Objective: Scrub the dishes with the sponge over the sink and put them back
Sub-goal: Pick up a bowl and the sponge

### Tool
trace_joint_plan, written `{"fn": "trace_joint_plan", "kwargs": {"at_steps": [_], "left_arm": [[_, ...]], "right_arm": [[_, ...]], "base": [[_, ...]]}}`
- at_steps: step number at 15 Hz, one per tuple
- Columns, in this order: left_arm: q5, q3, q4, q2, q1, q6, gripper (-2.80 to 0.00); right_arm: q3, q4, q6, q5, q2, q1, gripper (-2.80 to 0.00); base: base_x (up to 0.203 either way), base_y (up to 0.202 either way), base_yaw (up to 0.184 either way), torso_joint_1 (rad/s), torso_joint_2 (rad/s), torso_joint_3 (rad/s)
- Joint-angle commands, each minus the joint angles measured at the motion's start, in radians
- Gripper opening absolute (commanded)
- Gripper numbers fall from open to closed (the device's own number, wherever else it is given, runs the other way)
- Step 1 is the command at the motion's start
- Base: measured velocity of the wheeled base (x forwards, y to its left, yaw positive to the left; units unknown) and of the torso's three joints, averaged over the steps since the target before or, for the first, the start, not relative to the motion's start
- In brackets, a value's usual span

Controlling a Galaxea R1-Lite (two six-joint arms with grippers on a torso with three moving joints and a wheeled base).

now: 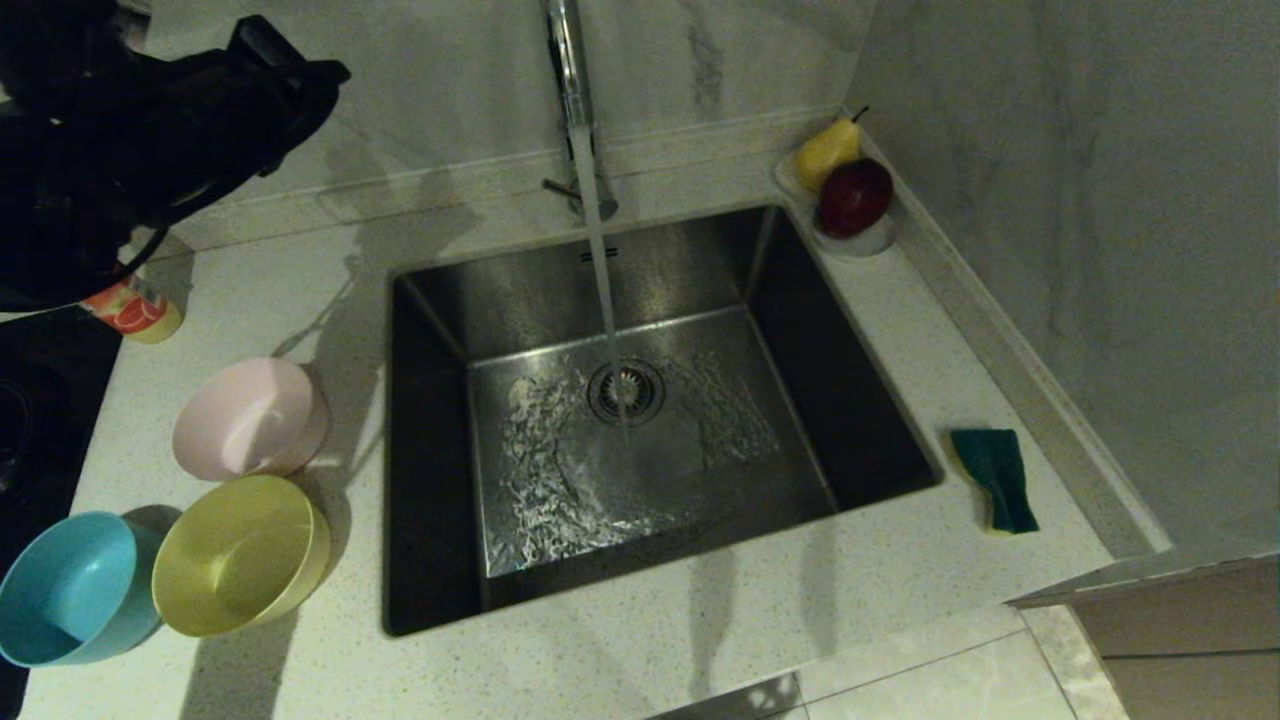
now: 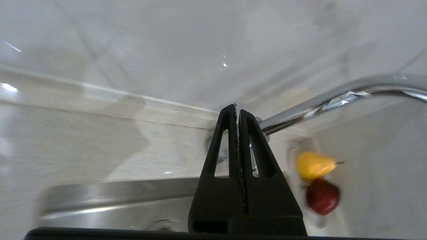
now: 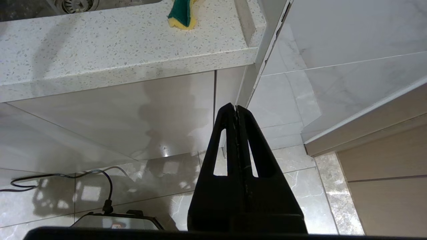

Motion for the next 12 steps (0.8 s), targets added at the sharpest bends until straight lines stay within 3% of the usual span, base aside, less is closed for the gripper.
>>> {"fn": "trace_joint_plan", "kwargs": {"at_steps": [1, 2, 3, 5, 9, 12], "left_arm": [[0.058, 0.121, -0.002, -0.142, 0.014, 0.196, -2.80], [0.163, 0.168, -0.008, -0.180, 0.016, 0.291, -2.80], [0.234, 0.208, -0.012, -0.223, 0.016, 0.333, -2.80], [0.296, 0.304, -0.015, -0.339, 0.016, 0.365, -2.80], [0.294, 0.579, -0.011, -0.645, 0.016, 0.405, -2.80], [0.204, 0.802, 0.000, -0.894, 0.015, 0.450, -2.80]], "right_arm": [[0.000, -0.001, -0.001, 0.000, 0.000, 0.000, -2.80], [0.000, -0.001, -0.001, 0.000, 0.000, 0.001, -2.80], [0.000, -0.001, -0.001, 0.000, 0.000, 0.002, -2.80], [0.000, -0.001, -0.001, 0.000, 0.000, 0.000, -2.80], [0.000, -0.001, -0.001, 0.000, 0.000, 0.000, -2.80], [0.000, -0.001, -0.001, 0.000, 0.000, 0.000, -2.80]], "base": [[0.000, 0.000, 0.000, 0.000, 0.00, 0.000], [0.000, 0.000, 0.000, 0.000, 0.00, 0.000], [0.000, 0.000, 0.000, 0.000, 0.00, 0.000], [0.000, 0.000, 0.000, 0.000, 0.00, 0.000], [0.000, 0.000, 0.000, 0.000, 0.00, 0.000], [0.000, 0.000, 0.000, 0.000, 0.00, 0.000]]}}
